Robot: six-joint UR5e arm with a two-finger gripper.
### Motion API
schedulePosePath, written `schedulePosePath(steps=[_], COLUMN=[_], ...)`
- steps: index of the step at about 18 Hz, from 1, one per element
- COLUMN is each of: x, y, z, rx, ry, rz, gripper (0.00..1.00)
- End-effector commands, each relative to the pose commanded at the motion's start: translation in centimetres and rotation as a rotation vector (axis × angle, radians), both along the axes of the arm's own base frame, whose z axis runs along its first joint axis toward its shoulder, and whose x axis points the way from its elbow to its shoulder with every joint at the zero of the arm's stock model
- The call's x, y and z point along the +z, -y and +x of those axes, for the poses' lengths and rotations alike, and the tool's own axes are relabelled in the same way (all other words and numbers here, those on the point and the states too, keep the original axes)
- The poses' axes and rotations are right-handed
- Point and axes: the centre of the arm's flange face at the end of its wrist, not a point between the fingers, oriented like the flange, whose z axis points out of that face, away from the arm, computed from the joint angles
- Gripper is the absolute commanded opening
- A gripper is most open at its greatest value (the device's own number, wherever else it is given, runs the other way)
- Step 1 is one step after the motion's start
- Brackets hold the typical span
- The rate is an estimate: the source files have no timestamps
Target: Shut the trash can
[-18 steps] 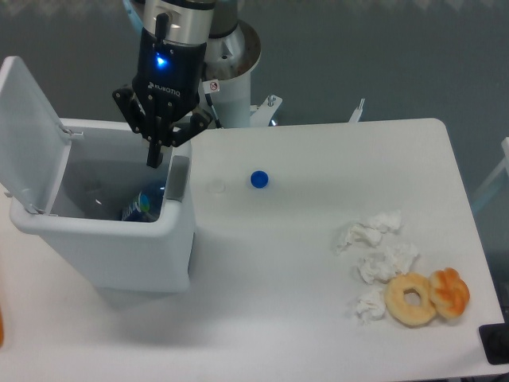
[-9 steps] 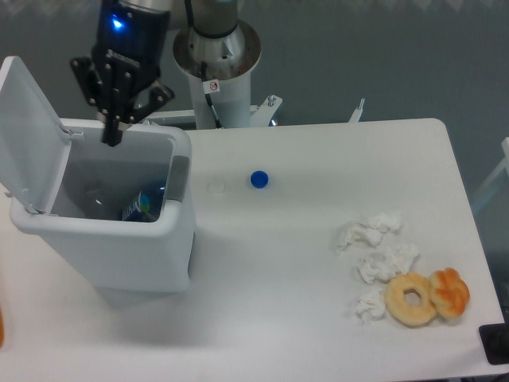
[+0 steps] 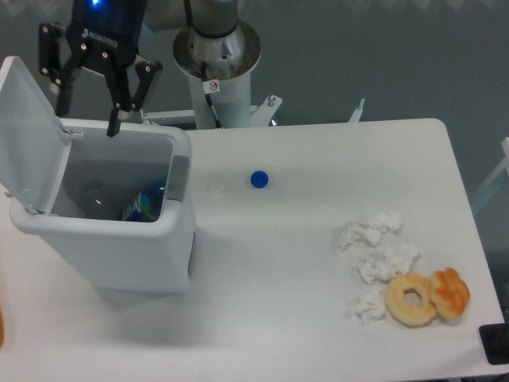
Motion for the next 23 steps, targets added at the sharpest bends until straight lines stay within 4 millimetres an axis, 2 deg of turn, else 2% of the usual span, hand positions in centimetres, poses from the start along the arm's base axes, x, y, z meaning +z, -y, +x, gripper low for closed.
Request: schedulePosePath(steps=[5, 9, 14, 18, 20, 23], x=[0.9, 0.3, -0.7, -2.1, -3.2, -3.9], y=[0.0, -0.6, -1.0, -1.1, -2.0, -2.5], z=[3.8, 5.5, 5.5, 4.7, 4.1, 3.8], rx=[-0.016, -0.047, -0.049, -0.014, -0.014, -0.013], ry=[0.045, 0.054, 0.056, 0.009, 0.018, 0.025], rz=[0.011, -0.002, -0.022, -0.071, -0.092, -0.103], gripper=[1.00, 1.00, 1.00, 1.00, 1.00, 1.00])
